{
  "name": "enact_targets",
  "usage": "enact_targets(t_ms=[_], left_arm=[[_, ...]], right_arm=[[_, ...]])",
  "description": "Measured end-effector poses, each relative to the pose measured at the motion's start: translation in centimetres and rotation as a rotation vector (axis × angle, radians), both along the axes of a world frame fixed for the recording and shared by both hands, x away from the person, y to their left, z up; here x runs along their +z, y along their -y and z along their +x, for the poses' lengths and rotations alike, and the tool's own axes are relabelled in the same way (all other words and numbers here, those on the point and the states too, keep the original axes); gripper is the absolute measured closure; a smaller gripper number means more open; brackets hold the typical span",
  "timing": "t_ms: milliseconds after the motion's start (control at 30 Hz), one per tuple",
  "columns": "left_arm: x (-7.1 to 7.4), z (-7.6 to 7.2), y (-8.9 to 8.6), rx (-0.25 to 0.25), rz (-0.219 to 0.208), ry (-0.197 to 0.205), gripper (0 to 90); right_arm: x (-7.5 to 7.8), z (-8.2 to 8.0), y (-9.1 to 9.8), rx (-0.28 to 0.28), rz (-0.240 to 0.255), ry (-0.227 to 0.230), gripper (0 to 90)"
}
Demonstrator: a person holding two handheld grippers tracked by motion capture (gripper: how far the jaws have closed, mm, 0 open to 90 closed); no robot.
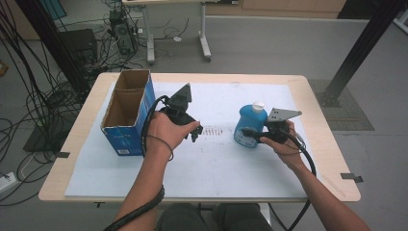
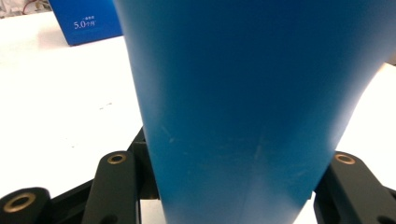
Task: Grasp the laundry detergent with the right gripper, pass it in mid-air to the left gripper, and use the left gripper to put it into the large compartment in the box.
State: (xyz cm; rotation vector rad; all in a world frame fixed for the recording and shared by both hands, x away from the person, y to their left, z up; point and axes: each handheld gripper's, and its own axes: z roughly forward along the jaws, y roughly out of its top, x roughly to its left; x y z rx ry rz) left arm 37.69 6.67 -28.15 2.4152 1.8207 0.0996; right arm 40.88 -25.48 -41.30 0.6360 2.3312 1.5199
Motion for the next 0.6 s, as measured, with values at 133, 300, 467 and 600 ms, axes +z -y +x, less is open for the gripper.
enact_targets(t_ms=[133, 300, 467, 600], left_arm=[[0.04, -0.01, -0.01, 0.001, 0.0, 0.001, 5.5], [0.03, -0.02, 0.05, 0.0, 0.003, 0.003, 5.5], [-0.04, 0.03, 0.15, -0.002, 0.004, 0.003, 5.5], [0.07, 0.04, 0.3, -0.004, 0.005, 0.004, 5.5]], right_arm=[[0.0, 0.01, 0.0, 0.001, 0.001, 0.0, 45.6], [0.0, 0.0, 0.0, 0.0, 0.0, 0.0, 45.6], [0.0, 0.0, -0.01, 0.0, 0.0, 0.001, 45.7], [0.0, 0.0, 0.0, 0.0, 0.0, 0.001, 45.8]])
